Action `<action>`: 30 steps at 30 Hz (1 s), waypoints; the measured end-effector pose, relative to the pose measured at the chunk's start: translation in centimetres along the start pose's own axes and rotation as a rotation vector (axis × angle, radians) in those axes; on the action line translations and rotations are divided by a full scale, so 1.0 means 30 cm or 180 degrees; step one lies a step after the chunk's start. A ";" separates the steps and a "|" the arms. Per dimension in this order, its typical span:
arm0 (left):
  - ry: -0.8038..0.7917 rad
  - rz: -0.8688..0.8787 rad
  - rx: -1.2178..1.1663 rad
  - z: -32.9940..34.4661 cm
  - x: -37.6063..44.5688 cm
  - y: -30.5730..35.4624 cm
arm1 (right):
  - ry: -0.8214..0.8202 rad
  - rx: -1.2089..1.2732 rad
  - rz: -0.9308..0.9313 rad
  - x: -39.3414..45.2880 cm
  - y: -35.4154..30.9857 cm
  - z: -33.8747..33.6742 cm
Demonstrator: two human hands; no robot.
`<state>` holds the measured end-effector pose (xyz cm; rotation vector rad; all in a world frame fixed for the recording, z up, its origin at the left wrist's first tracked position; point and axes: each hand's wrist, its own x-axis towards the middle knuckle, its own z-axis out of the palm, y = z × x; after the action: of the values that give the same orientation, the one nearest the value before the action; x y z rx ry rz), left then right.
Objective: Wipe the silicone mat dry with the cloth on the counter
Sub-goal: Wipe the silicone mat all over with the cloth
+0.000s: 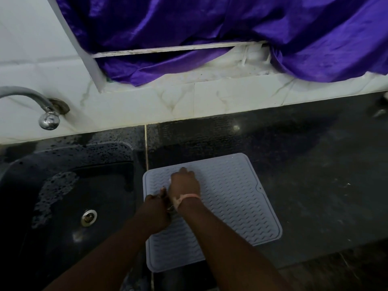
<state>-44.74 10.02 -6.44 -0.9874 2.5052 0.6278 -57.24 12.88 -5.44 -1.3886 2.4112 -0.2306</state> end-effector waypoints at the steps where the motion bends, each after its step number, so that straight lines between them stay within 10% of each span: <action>1: 0.0010 0.0023 0.0006 0.000 -0.001 0.001 | -0.0043 0.0030 -0.0074 0.005 0.005 -0.010; 9: -0.0095 -0.0137 -0.0123 -0.004 -0.022 -0.001 | 0.0689 -0.0154 0.1736 0.071 0.526 -0.209; 20: -0.0015 -0.0110 -0.0062 0.004 -0.022 -0.008 | -0.0007 0.0265 0.0000 0.024 -0.036 0.022; 30: 0.0147 -0.0631 -0.0103 0.036 -0.104 -0.089 | 0.0634 0.0033 0.1526 0.049 0.330 -0.136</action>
<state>-40.52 10.53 -6.52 -1.2563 2.4031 0.5915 -67.41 16.49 -5.04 -0.7742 2.8123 -0.2652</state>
